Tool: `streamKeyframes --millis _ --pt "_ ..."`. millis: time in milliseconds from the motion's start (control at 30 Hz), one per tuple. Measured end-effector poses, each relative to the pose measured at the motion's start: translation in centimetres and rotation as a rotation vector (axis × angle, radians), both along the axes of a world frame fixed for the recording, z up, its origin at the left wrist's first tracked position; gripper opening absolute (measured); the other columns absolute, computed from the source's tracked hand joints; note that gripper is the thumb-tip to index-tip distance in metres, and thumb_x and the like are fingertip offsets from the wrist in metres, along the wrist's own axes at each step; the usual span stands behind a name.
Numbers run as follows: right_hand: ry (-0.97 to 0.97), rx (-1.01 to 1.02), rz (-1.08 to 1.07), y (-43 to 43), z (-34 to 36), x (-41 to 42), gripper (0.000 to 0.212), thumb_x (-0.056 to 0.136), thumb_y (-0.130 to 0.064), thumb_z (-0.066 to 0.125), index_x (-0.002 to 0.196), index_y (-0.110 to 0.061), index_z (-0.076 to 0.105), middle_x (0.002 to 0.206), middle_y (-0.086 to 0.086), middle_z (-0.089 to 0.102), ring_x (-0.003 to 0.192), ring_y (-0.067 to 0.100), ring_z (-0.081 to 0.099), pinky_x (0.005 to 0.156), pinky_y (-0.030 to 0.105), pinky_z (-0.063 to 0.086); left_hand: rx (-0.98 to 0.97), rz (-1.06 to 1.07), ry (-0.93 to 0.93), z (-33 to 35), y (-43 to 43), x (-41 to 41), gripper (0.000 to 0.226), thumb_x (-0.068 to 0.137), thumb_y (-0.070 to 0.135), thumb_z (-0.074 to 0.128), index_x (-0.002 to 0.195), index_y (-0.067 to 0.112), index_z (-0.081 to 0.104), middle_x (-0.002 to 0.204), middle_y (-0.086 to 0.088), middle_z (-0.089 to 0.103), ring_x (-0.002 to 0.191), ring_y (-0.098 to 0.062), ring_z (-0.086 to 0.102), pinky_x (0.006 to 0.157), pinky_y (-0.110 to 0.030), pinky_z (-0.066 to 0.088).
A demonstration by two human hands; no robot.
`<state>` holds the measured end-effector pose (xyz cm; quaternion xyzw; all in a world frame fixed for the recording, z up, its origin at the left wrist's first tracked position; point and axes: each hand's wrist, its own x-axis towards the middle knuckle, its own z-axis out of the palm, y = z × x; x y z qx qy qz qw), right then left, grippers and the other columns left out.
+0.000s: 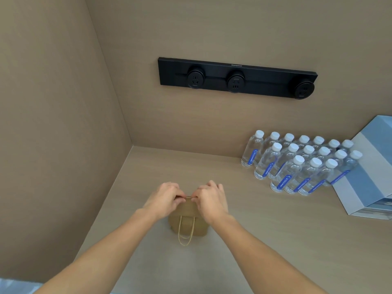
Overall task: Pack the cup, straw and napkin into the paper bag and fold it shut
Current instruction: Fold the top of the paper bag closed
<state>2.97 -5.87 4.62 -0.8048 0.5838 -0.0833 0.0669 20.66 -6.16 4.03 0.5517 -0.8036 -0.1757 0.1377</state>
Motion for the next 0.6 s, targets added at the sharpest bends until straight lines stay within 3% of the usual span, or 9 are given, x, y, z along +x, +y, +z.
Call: streamKeyframes --millis 133,267,367,600 --pt "0.000 0.021 -0.063 -0.6 -0.2 -2.9 0.016 0.092 -0.034 0.058 0.091 -0.030 0.074 0.100 -0.013 0.072 0.098 0.019 0.047 0.082 0.033 0.036 0.030 0.109 0.086 -0.4 0.1 2.5 0.014 0.087 0.021 0.072 0.098 0.016 0.079 0.081 0.004 0.065 0.075 -0.012 0.058 0.080 -0.026 0.051" --pt "-0.010 0.007 -0.035 -0.2 -0.2 -1.3 0.015 0.091 -0.028 0.059 0.091 -0.026 0.074 0.098 -0.010 0.071 0.098 0.022 0.049 0.080 0.034 0.034 0.015 0.088 0.070 -0.4 -0.1 1.4 0.016 0.089 0.023 0.068 0.100 0.017 0.079 0.091 -0.002 0.071 0.089 -0.022 0.064 0.080 -0.027 0.050" --pt "-0.031 -0.008 0.001 0.2 -0.4 0.4 0.016 0.091 -0.028 0.058 0.091 -0.024 0.074 0.097 -0.008 0.071 0.097 0.023 0.049 0.078 0.034 0.033 -0.024 0.041 -0.009 -0.2 0.0 0.7 0.019 0.091 0.031 0.064 0.104 0.025 0.077 0.096 0.003 0.071 0.097 -0.019 0.059 0.083 -0.027 0.046" --pt "-0.107 0.067 -0.096 -0.1 -1.0 -3.7 0.012 0.089 -0.028 0.065 0.089 -0.024 0.076 0.094 -0.008 0.073 0.094 0.022 0.052 0.081 0.033 0.045 0.037 0.125 0.107 -0.6 -0.2 2.8 0.011 0.086 0.023 0.073 0.091 0.017 0.080 0.083 -0.002 0.072 0.082 -0.018 0.063 0.076 -0.021 0.044"
